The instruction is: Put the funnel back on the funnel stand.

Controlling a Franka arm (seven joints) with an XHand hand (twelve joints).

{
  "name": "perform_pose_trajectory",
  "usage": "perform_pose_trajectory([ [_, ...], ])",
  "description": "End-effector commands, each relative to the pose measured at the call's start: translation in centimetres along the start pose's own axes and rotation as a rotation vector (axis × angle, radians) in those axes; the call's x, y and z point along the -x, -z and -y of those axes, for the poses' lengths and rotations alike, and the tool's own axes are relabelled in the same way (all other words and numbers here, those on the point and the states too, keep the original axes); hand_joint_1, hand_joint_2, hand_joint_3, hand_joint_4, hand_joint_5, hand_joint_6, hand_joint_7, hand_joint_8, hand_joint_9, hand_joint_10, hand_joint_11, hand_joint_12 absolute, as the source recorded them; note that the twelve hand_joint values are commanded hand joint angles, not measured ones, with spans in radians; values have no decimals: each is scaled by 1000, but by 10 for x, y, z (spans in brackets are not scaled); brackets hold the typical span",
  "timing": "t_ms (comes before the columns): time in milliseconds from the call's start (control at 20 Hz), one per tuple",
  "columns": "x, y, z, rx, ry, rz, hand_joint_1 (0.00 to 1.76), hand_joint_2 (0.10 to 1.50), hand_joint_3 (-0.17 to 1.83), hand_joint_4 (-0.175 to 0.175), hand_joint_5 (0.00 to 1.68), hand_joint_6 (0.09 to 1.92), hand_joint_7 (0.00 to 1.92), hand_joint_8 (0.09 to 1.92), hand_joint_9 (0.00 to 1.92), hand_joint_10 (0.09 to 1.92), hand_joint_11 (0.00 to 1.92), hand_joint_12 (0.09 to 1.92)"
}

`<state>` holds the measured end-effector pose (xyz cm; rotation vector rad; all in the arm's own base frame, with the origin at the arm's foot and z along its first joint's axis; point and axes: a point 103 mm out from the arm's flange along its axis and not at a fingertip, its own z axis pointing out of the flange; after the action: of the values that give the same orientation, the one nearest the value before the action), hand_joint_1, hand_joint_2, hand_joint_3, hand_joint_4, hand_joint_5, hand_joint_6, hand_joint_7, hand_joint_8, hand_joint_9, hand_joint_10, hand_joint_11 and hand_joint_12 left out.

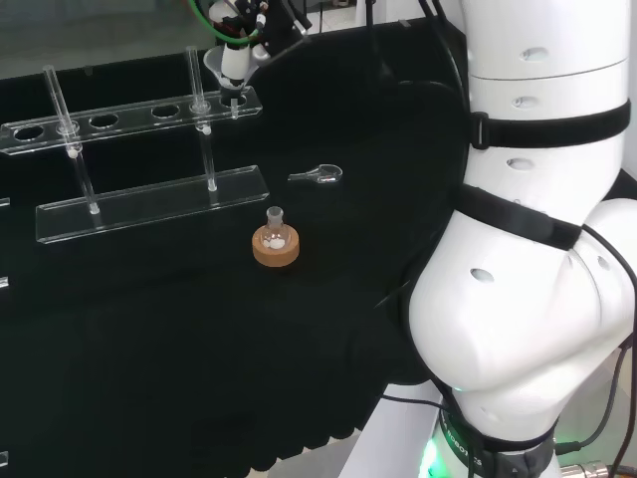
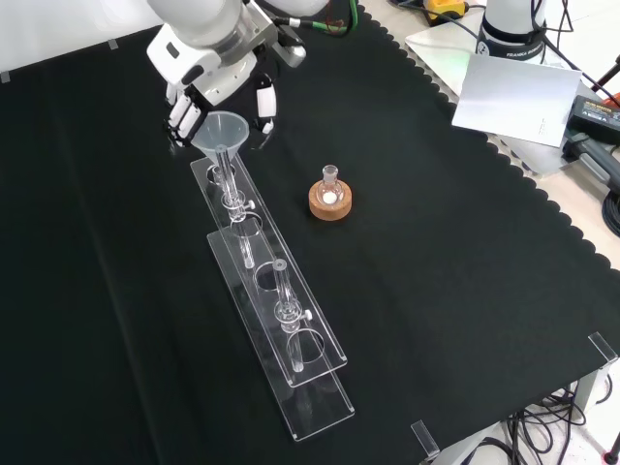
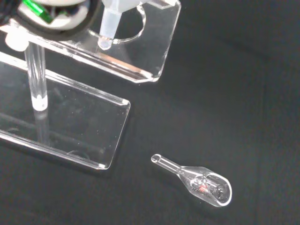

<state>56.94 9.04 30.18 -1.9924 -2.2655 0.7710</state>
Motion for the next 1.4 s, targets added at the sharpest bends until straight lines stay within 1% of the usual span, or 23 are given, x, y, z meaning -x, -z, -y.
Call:
perform_pose_trajectory([
  [50,-5,-2,-2,-22,-2,10,929,667,625,-28,612,198,623,634,1091,339,858,1151],
  [150,-5,-2,-1,-34,8,3,921,660,623,-31,575,184,608,629,1074,332,851,1150],
  [250,-5,-3,1,-38,19,-1,889,630,620,-32,509,152,558,631,1008,324,799,1183],
  [350,-4,-3,3,-60,29,-8,829,605,592,-29,421,96,429,644,848,337,684,1249],
  [400,-4,-4,4,-74,33,-14,783,601,555,-27,369,87,335,654,729,384,611,1292],
  [550,-4,-3,10,-70,39,-18,651,611,419,-22,231,87,120,661,409,607,419,1414],
  [650,-3,-2,17,-57,40,-21,583,615,336,-19,158,87,35,618,255,714,305,1486],
  [750,-2,0,24,-30,45,-34,540,625,259,-17,115,87,7,530,161,784,234,1527],
  [850,-1,4,33,1,43,-34,521,632,217,-17,96,87,1,480,125,811,205,1542],
  [1000,3,11,50,36,36,-40,513,634,198,-18,89,87,0,468,118,821,198,1547],
  [1250,11,22,82,120,22,-56,544,665,165,-26,124,87,1,586,170,805,239,1530],
  [1400,16,26,101,144,11,-65,590,687,164,-31,161,87,35,632,235,776,276,1513],
])
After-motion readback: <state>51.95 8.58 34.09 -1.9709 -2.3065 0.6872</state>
